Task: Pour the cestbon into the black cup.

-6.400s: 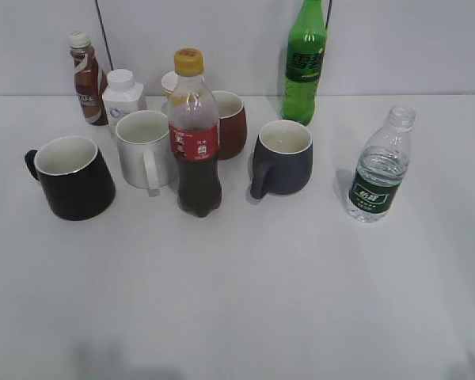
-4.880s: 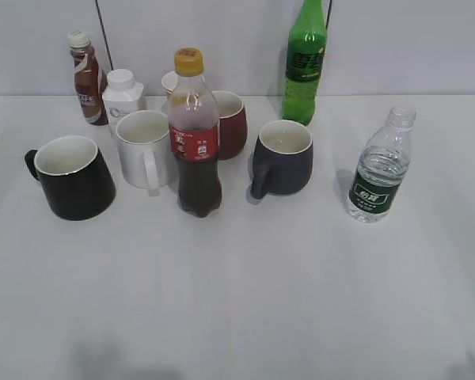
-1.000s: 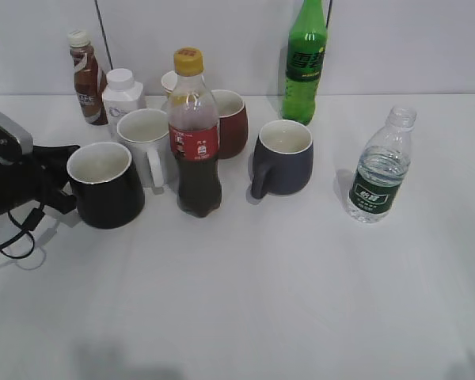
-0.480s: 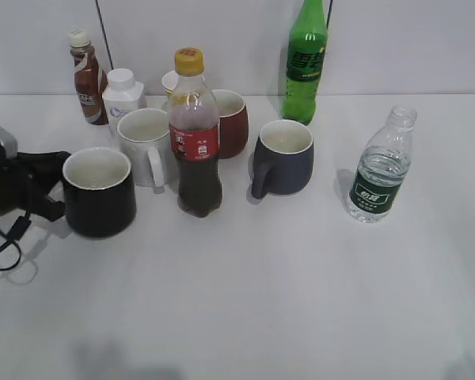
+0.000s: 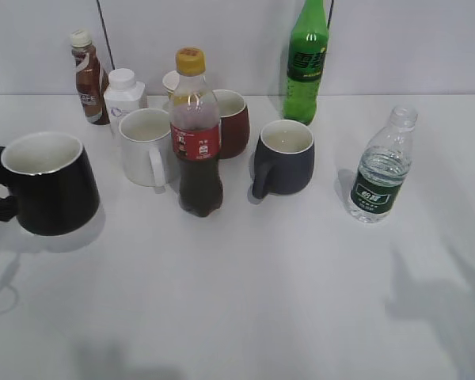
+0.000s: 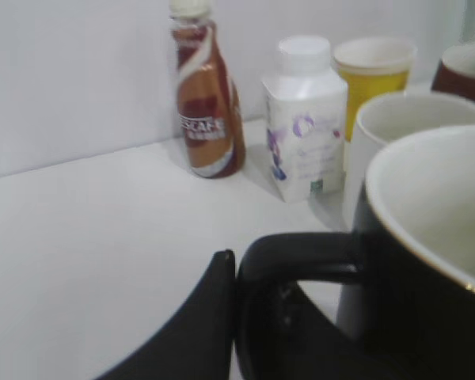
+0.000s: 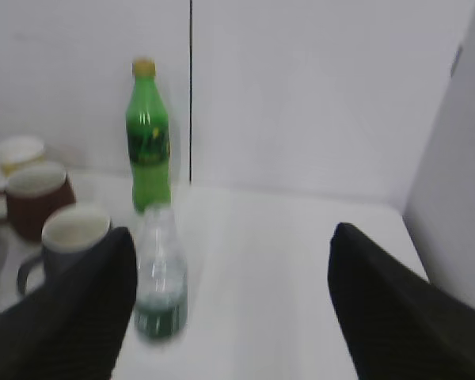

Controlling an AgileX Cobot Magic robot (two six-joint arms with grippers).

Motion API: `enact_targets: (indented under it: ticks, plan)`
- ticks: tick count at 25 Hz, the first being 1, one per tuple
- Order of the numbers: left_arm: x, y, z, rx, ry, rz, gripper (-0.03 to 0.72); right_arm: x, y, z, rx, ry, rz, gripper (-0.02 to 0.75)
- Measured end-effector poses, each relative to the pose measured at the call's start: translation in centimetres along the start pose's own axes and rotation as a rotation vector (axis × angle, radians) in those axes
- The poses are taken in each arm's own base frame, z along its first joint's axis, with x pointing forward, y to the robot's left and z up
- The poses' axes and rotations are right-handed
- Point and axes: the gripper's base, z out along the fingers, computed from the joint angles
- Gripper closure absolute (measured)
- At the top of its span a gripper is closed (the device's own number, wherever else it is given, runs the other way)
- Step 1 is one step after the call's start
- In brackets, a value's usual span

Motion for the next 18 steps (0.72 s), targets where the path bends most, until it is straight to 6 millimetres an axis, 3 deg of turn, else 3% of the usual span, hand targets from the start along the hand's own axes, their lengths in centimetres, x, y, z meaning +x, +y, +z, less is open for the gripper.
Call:
enact_targets:
  ticks: [4, 9, 15, 18]
  plan:
    - [-1.1, -0.6, -0.9, -0.023, -0.04, -0.021, 0.632, 1.4, 0.2, 5.9, -0.007, -0.077, 0.0, 0.231]
    - [-2.5, -2.1, -1.0, 0.004, -0.093, -0.028, 0.633, 6.6, 0.8, 11.8, -0.036, 0.051, 0.049, 0.28]
    - [-2.7, -3.9, -0.9, 0.033, -0.089, -0.049, 0.633, 13.6, 2.4, 14.6, -0.16, 0.187, 0.041, 0.278]
    - [-2.8, -4.8, -0.9, 0.064, -0.091, -0.035, 0.633, 16.4, 3.0, 15.3, -0.207, 0.2, 0.024, 0.207]
